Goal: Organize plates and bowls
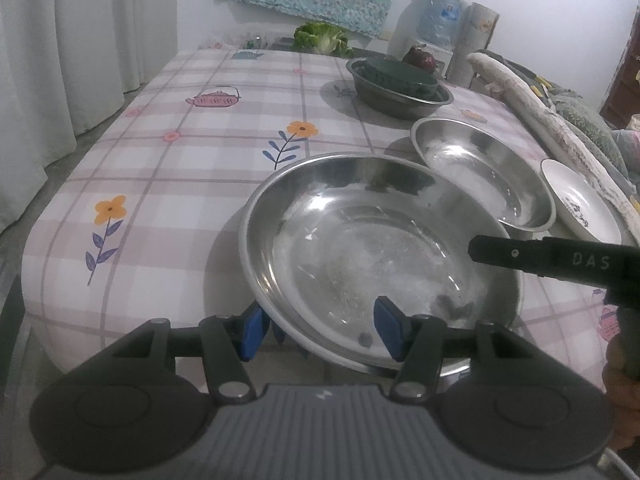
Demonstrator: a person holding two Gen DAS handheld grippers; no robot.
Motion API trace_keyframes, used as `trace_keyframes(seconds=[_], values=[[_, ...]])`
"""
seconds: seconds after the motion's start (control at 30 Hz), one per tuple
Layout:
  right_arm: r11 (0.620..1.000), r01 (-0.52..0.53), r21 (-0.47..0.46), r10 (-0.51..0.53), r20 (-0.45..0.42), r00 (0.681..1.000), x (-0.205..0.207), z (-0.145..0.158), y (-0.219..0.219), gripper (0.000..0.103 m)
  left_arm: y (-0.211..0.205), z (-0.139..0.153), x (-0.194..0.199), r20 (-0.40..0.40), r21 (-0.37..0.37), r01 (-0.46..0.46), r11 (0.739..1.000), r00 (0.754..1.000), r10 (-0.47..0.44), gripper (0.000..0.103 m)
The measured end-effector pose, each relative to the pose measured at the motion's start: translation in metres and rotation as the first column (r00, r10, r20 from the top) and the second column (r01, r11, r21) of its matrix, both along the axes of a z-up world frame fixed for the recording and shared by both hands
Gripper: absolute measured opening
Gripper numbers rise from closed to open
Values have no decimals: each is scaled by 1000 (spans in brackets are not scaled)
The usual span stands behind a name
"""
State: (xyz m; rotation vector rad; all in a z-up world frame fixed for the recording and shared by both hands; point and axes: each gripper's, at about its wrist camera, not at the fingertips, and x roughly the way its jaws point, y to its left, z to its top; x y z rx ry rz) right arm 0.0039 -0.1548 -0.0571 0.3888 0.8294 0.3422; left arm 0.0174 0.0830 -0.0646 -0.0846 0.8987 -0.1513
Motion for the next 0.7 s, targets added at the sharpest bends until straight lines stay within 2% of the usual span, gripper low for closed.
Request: trace_keyframes(seconds=[0.37, 0.7], values=[[1000, 4, 5, -4, -24, 1000, 2, -5, 0, 25, 2, -7, 6, -12, 6, -8, 1000, 1000, 8, 58], [1000, 2, -4, -2, -30, 1000, 3, -8, 4, 25, 0, -10, 10, 6, 47, -5, 999, 1000, 5, 58]])
